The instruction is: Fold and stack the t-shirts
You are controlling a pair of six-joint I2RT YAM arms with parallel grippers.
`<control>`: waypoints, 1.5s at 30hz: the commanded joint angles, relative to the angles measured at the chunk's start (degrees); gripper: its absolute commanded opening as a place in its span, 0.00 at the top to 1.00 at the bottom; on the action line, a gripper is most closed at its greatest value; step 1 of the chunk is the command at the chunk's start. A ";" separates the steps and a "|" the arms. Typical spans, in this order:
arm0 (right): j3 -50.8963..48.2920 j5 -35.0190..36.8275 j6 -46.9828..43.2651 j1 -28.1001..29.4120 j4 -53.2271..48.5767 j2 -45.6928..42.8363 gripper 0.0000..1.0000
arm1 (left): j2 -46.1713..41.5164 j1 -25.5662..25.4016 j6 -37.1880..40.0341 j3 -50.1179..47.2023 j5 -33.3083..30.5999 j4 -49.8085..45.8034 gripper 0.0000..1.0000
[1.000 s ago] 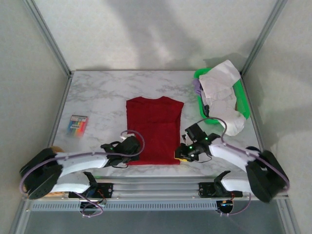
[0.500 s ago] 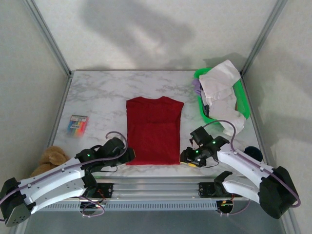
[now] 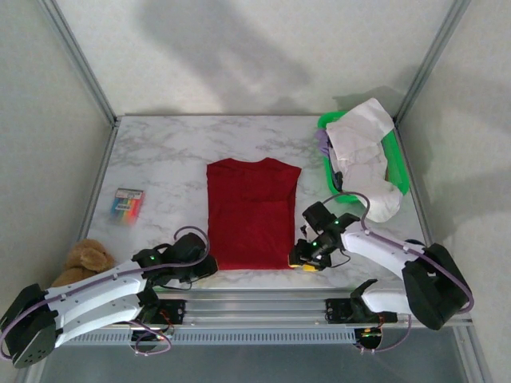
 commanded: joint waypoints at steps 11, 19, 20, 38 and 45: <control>1.01 -4.96 -2.36 0.77 6.53 6.48 0.56 | 4.52 1.65 1.34 -1.51 -1.95 7.96 0.76; 2.53 -4.77 -3.17 1.94 7.80 11.80 0.86 | 3.98 1.48 0.42 -0.72 -5.82 5.68 0.97; 3.08 -3.69 -3.54 2.53 6.04 12.04 0.92 | 3.09 1.48 0.17 -0.72 -6.23 4.77 1.00; 12.72 11.38 5.23 10.48 -11.51 0.89 1.00 | -0.60 2.22 -4.63 12.69 -5.66 -4.36 1.00; 26.52 14.26 1.63 4.33 -15.04 9.45 1.00 | 17.80 14.65 11.74 32.14 -2.05 -6.54 1.00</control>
